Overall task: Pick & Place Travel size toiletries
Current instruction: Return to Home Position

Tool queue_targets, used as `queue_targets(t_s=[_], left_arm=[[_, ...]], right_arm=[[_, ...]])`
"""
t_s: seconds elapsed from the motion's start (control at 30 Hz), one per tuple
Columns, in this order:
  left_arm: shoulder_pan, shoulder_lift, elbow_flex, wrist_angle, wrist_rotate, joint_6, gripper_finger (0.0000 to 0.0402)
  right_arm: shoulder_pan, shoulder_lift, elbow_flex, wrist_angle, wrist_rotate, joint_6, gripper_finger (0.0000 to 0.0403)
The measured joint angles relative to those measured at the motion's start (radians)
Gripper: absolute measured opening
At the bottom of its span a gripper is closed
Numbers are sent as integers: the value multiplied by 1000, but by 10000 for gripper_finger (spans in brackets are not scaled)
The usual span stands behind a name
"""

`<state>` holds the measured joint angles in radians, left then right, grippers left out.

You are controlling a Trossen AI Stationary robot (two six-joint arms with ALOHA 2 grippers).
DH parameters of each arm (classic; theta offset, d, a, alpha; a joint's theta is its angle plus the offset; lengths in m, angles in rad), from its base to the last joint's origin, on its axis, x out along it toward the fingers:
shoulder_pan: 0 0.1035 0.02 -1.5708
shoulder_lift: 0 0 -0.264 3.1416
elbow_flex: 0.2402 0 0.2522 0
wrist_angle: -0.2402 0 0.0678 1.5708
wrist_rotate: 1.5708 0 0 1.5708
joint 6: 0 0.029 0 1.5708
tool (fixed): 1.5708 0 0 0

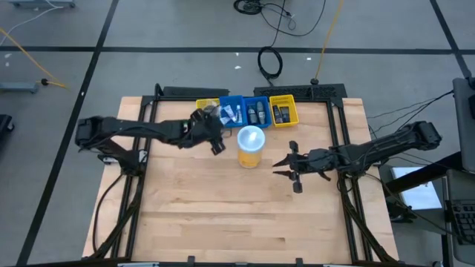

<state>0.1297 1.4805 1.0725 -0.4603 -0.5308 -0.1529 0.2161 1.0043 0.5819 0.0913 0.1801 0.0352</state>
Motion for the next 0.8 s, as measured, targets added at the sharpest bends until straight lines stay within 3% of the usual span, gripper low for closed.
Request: queue_targets(t_s=[0.3,0.67,0.8], left_arm=[[-187,-89,-42,-13,38,-5,230],[-340,-329,-403,259,41,-116,230],[-410,-456,-517,323,-17,-128,230]], right_arm=[[0,-71,0,-87,4,-5,100],[0,-255,-187,9,60,57,100],[0,-351,-283,95,66,61,100]])
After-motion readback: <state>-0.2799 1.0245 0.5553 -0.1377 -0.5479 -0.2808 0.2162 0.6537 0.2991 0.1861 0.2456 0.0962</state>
